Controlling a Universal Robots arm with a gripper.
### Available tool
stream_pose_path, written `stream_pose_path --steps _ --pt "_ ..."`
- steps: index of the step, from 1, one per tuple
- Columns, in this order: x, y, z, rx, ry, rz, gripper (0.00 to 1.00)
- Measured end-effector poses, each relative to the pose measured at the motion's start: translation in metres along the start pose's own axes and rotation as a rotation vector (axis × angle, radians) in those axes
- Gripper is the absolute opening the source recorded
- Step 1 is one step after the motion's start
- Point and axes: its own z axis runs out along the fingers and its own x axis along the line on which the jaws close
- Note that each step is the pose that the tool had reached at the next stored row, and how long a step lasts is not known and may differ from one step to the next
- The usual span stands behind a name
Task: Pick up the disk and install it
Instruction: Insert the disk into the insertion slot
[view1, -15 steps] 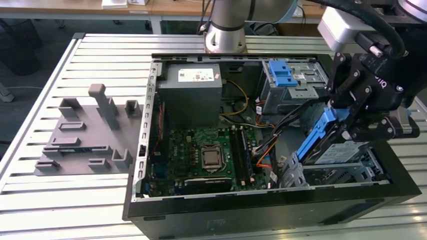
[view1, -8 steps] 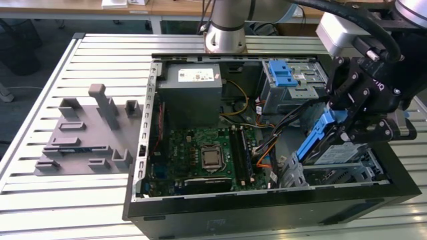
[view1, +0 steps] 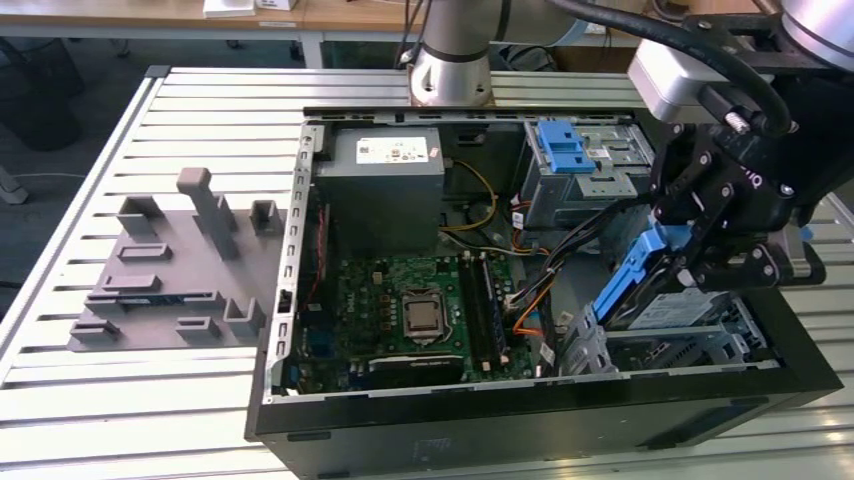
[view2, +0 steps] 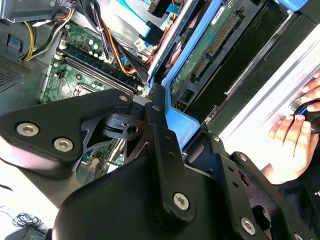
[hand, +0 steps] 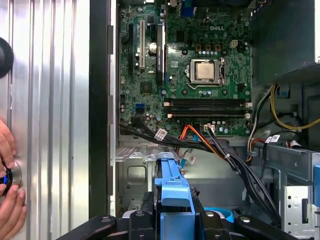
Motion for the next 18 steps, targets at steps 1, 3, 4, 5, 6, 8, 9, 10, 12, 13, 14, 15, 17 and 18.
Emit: stream_pose_path --steps 1,3,4,5,6,8,9,10,12,13,14,15,17,18 --pt "0.0000 0.0000 0.0007 0.0000 0.0000 0.000 0.36" --pt "0.0001 0.0000 0.0020 0.0000 -0.0001 0.000 0.36" --pt "0.0001 0.0000 0.0027 0.0000 -0.0001 0.000 0.36" --pt "0.0001 -0.0001 0.0034 0.0000 0.0000 0.000 0.36" --pt "0.0001 -0.0001 0.0041 0.0000 0.0000 0.000 0.36" --pt "0.0002 -0.0001 0.0054 0.0000 0.0000 0.000 0.36" --pt "0.0002 -0.0001 0.0060 0.0000 0.0000 0.000 0.36" --pt "0.0002 -0.0001 0.0066 0.0000 0.0002 0.000 0.36" --pt "0.0002 -0.0001 0.0079 0.0000 0.0001 0.000 0.36" --pt "0.0003 -0.0002 0.0086 0.0000 0.0000 0.000 0.36" --pt "0.0003 -0.0002 0.0093 0.0000 0.0000 0.000 0.36" --pt "0.0003 -0.0002 0.0099 0.0000 0.0000 0.000 0.36" --pt "0.0003 -0.0002 0.0111 0.0000 0.0000 0.000 0.36" --pt "0.0003 -0.0002 0.0118 0.0000 -0.0001 0.000 0.36"
